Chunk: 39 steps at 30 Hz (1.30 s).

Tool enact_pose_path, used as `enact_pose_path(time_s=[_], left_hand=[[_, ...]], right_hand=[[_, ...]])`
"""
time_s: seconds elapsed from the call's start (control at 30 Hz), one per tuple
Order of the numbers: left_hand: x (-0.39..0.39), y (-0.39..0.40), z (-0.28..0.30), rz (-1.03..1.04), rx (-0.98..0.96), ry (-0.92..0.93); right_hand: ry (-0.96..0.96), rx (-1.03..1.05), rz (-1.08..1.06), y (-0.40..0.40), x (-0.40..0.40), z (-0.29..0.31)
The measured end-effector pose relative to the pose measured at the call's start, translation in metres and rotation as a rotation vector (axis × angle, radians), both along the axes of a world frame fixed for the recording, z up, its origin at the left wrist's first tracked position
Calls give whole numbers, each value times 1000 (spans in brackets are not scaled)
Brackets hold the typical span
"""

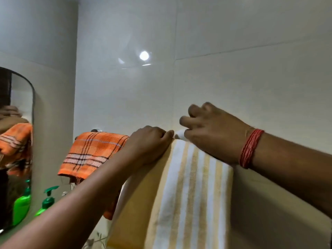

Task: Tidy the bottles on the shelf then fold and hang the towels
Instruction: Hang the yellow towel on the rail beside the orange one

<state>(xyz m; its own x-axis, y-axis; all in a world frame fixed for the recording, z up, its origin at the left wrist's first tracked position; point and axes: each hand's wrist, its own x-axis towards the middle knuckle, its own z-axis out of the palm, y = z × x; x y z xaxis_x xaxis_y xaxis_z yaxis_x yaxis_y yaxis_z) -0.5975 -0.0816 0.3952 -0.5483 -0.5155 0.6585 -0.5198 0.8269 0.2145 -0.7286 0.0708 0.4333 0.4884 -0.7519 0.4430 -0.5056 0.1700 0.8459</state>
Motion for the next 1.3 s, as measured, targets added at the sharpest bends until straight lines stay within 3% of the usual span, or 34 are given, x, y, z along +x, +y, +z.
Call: enact_pose_path(time_s=[0.1,0.2,0.27,0.33,0.47,0.57,0.63,0.7,0.73,0.93,1.1,1.3], left_hand=[[0,1,12,-26,103,-189],[-1,-2,23,-106,173,-343],[-4,-7,24,-158,211,-345],[-3,-5,21,-161,143,-227],[21,9,-15,-122,-384,191],[35,8,-36,-208,-368,195],[33,3,-36,-232,-321,139],[29,1,-29,-246,-323,87],[26,-1,-25,-248,-298,56],[6,-12,-1,-230,-20,-86],[22,-3,-12,-198,-330,106],[27,-12,-29,-249,-276,82]], right_hand=[[-292,268,-213,-2,27,3],[-763,409,-214,-3,40,6],[-881,449,-291,-7,42,6],[-899,500,-339,-16,39,0],[-1190,556,-244,-33,32,-4],[-1157,502,-246,-31,41,-5],[-869,336,-356,-23,53,-11],[-506,44,-398,-13,66,-28],[-432,-21,-380,-9,73,-38],[-570,35,-391,-11,72,-51],[-822,143,-348,-15,59,-33],[-744,109,-309,-16,65,-29]])
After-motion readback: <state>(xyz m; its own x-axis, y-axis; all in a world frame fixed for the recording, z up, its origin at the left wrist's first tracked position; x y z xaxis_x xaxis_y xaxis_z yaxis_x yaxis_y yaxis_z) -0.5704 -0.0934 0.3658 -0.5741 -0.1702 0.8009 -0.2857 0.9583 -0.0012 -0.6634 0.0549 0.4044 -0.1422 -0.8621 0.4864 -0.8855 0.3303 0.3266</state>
